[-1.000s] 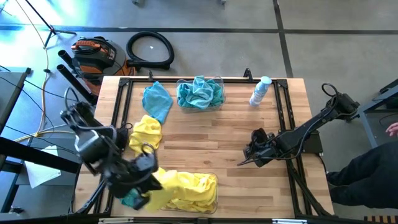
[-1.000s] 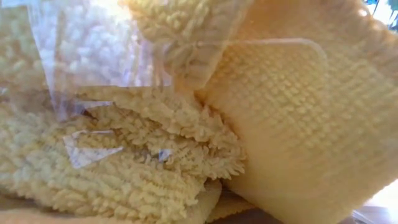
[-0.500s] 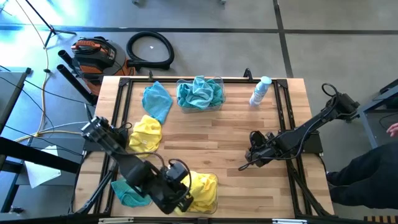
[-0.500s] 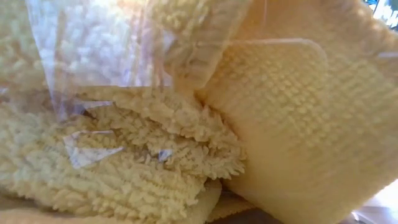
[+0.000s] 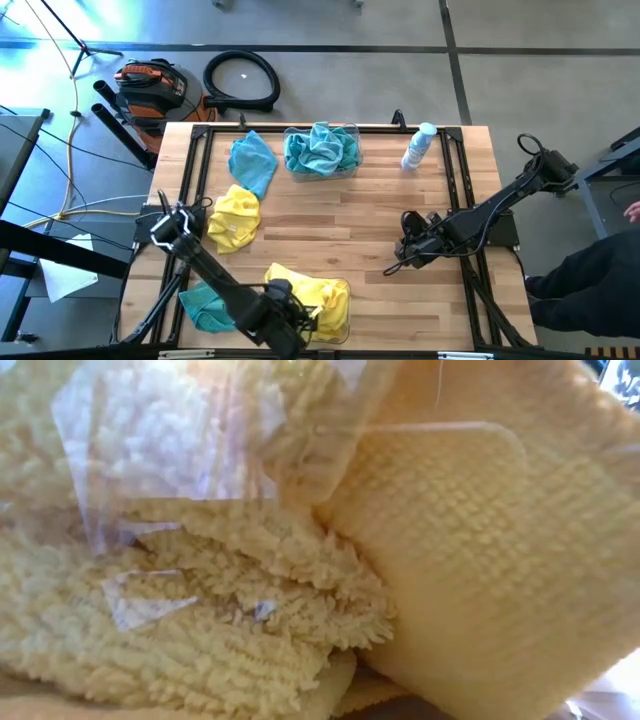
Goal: Sort microfiber towel by color & place in baskets
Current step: Put the yellow microfiber towel into the bottom transparent bin, then put the blue microfiber towel into the top transparent bin
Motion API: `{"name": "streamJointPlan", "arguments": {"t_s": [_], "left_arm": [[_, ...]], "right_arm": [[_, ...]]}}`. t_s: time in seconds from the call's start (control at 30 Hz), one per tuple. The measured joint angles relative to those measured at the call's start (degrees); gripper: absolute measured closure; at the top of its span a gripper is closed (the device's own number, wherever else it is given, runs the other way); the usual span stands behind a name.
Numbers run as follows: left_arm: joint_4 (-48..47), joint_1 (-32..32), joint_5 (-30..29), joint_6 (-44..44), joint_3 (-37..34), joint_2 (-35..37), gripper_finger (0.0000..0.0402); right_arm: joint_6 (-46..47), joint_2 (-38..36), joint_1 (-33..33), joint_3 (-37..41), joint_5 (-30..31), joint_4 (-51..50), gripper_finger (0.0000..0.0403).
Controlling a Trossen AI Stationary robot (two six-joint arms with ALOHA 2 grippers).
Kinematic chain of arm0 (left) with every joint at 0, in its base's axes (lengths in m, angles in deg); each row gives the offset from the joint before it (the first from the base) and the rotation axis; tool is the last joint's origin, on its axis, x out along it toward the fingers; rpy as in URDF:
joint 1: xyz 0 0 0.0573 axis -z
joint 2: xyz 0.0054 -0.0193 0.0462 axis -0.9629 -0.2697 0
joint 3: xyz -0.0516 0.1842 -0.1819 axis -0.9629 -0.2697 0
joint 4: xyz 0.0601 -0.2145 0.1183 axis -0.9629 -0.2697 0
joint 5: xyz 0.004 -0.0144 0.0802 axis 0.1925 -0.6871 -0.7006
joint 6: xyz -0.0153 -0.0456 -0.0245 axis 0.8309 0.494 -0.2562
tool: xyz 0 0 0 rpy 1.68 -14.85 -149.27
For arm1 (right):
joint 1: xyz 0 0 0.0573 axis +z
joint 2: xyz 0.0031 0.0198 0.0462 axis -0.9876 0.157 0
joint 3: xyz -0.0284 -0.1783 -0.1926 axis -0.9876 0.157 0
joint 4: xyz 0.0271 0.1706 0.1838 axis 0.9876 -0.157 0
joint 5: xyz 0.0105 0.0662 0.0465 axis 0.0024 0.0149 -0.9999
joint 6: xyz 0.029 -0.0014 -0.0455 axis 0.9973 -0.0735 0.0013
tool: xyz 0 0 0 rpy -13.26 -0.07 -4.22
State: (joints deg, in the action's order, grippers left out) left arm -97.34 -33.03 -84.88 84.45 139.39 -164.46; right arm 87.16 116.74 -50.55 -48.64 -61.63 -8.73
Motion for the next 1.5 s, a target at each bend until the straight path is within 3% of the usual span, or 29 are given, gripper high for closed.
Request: {"name": "streamJointPlan", "arguments": {"t_s": [0.23,0.53,0.8,1.0,1.5], "left_arm": [[2.11,-2.73,2.47,-2.11,0.0,-4.37,0.0391],[8.12,-6.17,9.3,-9.55,0.13,-8.98,0.0318],[9.2,-6.43,9.56,-10.23,0.17,-9.88,0.0276],[8.6,-6.03,8.14,-10.48,-0.14,-7.65,0.0276],[1.48,-4.16,3.75,-10.03,-0.15,5.51,0.0277]], "right_arm": [[-0.02,0.0,0.0,0.0,0.0,0.01,0.0285],[0.0,0.01,0.0,0.0,0.0,0.0,0.0285],[0.07,0.0,0.0,0.0,0.0,0.16,0.0285],[0.09,0.0,0.0,0.0,-0.01,0.31,0.0285],[0.0,0.0,0.0,0.0,0.11,0.38,0.0285]]}}
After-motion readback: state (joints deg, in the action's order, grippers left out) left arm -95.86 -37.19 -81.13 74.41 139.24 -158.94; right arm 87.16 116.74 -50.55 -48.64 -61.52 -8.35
